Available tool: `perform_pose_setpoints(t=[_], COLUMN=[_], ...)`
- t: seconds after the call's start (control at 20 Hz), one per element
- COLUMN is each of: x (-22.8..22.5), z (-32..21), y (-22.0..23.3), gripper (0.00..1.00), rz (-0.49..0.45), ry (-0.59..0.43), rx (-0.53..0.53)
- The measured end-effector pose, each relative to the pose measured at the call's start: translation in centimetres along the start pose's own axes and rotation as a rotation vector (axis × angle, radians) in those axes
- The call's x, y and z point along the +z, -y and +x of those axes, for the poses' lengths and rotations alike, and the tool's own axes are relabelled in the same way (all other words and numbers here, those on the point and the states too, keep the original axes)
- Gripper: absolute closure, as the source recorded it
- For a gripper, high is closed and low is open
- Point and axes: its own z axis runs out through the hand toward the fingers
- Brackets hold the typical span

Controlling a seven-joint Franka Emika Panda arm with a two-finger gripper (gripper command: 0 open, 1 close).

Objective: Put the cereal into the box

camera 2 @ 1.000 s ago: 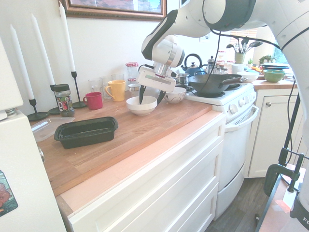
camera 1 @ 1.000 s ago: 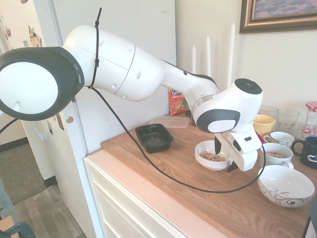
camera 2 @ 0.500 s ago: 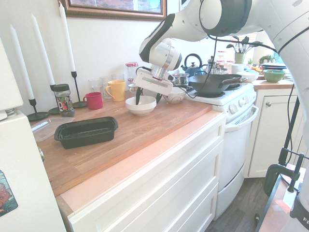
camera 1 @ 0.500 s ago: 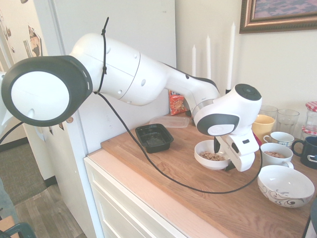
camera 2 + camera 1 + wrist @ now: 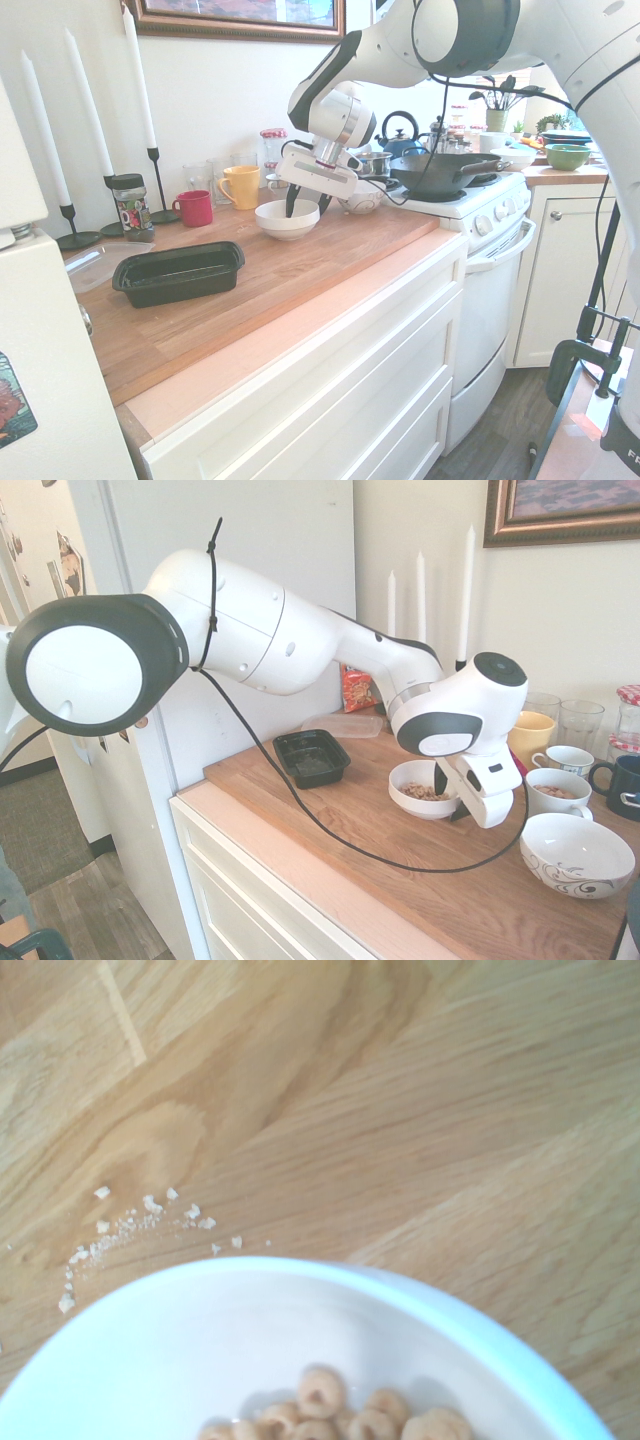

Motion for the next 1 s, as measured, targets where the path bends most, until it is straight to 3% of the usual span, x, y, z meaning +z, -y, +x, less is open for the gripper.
perform_pose_setpoints(t=[1.0], x=[-0.1], z=[-1.4], y=[1.2], gripper=[1.0], rz=[-0.002], ry=[-0.015], rx=[-0.014])
